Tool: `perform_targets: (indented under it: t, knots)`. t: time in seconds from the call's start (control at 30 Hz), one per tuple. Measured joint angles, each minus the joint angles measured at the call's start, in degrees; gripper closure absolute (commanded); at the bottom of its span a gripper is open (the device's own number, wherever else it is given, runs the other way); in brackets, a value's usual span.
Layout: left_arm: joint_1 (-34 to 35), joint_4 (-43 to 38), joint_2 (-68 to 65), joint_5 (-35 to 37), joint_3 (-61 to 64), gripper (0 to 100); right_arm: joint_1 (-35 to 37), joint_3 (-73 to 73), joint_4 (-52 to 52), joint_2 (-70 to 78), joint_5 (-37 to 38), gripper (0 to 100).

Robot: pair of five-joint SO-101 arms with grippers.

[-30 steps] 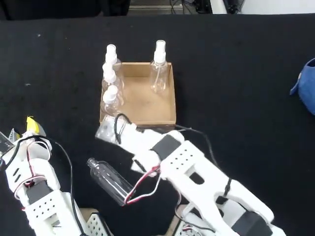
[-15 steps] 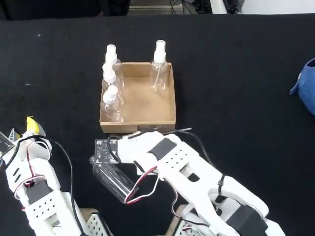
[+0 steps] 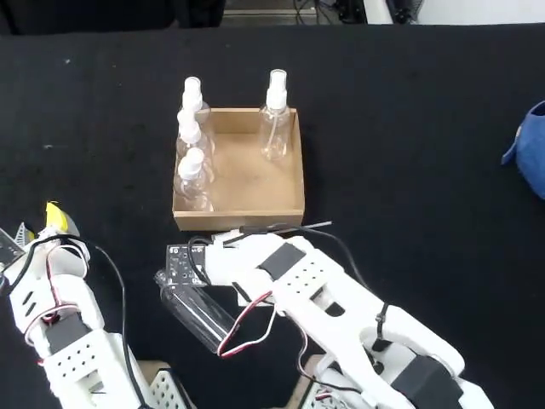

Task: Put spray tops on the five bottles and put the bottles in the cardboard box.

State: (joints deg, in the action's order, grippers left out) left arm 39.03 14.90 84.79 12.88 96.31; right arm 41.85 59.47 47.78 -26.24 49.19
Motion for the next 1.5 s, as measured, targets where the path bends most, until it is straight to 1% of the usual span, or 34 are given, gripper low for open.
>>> perform_targets:
  t: [0.2,0.4,0.93,1.27,1.5]
  knots:
    - [0.0,0.0,0.0,0.0,0.0,96,-0.09,-1.41,0.0,7.38,0.0,68.0]
    - [0.0,0.0,0.0,0.0,0.0,96,-0.09,-4.57,0.0,10.2,-0.09,68.0]
    - [0.0,0.0,0.0,0.0,0.0,96,0.0,-5.71,0.0,10.37,-1.32,68.0]
    - [0.0,0.0,0.0,0.0,0.0,96,2.29,-7.65,-0.09,10.99,-1.32,68.0]
    - [0.0,0.0,0.0,0.0,0.0,96,2.29,-7.65,-0.18,11.16,-1.32,68.0]
